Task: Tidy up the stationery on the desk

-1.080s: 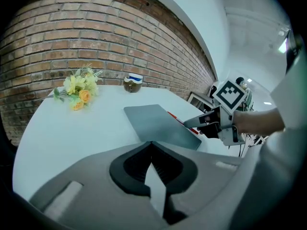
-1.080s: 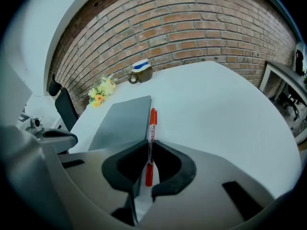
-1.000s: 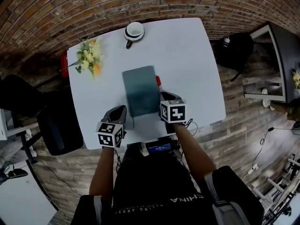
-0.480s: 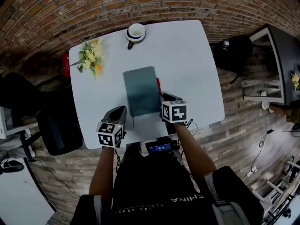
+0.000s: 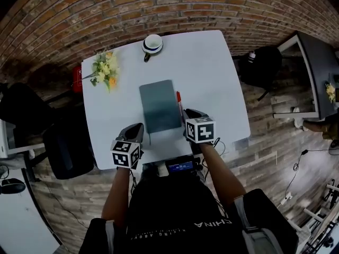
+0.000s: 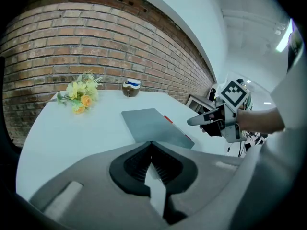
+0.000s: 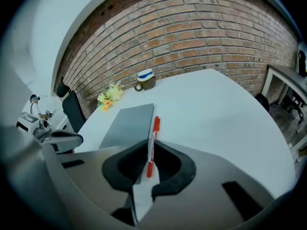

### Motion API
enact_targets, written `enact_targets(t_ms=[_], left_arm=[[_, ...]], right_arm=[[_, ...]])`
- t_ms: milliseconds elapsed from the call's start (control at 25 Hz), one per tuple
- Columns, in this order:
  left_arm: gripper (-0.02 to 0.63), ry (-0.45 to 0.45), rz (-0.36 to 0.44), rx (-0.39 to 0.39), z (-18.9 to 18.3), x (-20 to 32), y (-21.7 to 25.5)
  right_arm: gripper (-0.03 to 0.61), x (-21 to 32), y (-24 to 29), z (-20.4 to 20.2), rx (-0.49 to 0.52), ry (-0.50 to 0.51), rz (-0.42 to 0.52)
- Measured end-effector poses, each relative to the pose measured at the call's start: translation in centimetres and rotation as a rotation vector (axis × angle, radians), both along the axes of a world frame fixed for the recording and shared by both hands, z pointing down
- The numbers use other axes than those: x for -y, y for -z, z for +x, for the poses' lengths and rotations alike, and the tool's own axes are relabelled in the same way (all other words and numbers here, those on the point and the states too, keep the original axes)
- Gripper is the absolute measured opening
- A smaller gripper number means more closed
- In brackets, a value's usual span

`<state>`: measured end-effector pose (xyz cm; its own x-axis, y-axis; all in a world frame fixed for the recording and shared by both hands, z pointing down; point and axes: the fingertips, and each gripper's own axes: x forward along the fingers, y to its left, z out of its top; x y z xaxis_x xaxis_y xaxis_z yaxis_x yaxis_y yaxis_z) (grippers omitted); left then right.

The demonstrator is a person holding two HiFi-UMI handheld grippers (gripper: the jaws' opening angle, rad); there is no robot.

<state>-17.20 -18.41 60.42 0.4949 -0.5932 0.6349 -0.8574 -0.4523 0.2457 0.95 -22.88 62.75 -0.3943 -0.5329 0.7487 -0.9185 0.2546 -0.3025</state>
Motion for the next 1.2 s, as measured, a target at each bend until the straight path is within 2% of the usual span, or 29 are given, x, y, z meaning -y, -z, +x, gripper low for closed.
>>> enact_targets(t_ms=[80,200,320,480,800,1040,1200], left_arm=[[0.012,-0.003,0.011,-0.012,0.5,-0.1,0.5],[0.012,-0.012,0.027,-0.031,1.6,-0.5,1.3],[0.012,-0.012,0.05,-0.048,3.0,-0.5,2.2],[0.012,0.004,0.076,-0.057,4.7,-0.5,3.0],[0.011,0.1,0.088,-0.103,7.4,-2.6,3.8],[0.012,0.04,0.072,-0.081,8.6,-5.8,3.0],[0.012,-0.006,0.104,-0.081,8.8,-7.4,3.8]], right_arm=[[0.023,-0.4,1.1,-0.4,0.034,0.055,0.034],[0.011,-1.7,2.9,-1.5,0.092,0.203,0.072],[0.009,-2.2,4.6,-1.9,0.093,0.317,0.128],[0.009,-2.2,6.3,-1.5,0.081,0.406,0.186],[0.009,-2.4,6.9,0.6,0.056,0.485,0.232],[0.009,-4.2,7.1,1.9,0.029,0.442,0.279],[0.009,-6.5,7.3,2.6,0.012,0.388,0.29]])
